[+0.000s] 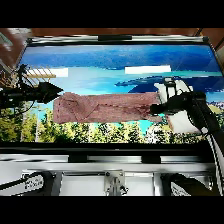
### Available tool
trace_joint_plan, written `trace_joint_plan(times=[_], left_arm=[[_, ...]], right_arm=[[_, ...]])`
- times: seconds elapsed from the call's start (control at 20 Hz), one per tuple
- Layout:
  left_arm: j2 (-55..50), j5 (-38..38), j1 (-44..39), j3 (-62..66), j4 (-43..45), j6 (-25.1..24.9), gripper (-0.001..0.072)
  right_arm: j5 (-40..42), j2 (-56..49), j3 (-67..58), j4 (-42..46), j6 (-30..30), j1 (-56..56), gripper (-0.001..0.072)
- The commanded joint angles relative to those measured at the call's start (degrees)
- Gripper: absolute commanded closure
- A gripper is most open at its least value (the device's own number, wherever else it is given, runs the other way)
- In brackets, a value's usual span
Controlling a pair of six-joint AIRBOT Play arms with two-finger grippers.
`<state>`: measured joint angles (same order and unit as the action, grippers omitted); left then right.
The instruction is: Fold the shirts.
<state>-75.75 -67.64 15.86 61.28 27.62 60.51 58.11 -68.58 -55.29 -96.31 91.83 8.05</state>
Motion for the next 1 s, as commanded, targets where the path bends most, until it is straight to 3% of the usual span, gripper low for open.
trace_joint_plan(times=[0.0,0.25,0.3,0.4,0.65,0.85,0.9,0.95], left_arm=[[0.0,0.0,0.1,0.0,0.0,0.2,0.0087],[0.0,-0.6,0.1,0.0,0.0,0.2,0.0087],[0.0,-0.5,0.1,0.0,0.0,0.2,0.0087],[0.0,-0.6,0.1,0.0,0.0,0.2,0.0087],[0.0,-0.6,0.1,0.0,0.0,0.2,0.0087],[0.0,-0.6,0.1,0.0,0.0,0.2,0.0087],[0.0,-0.6,0.1,0.0,0.0,0.2,0.0087],[0.0,-0.6,0.1,0.0,0.0,0.2,0.0087]], right_arm=[[0.2,-2.0,-0.1,-6.9,1.2,3.9,0.0129],[-6.9,-10.1,-0.1,-6.7,-3.2,4.2,0.0131],[-8.5,-11.0,-0.1,-6.7,-4.4,4.3,0.0194],[-11.2,-11.3,-0.3,-4.7,-5.0,4.1,0.0649],[-9.5,-11.2,-8.8,11.5,-8.9,-0.2,0.0664],[-12.1,-11.5,-10.3,10.7,-8.5,-5.4,0.0663],[-12.1,-11.8,-10.3,10.7,-8.2,-5.7,0.0641],[-11.9,-12.1,-10.3,10.7,-8.2,-5.7,0.0505]])
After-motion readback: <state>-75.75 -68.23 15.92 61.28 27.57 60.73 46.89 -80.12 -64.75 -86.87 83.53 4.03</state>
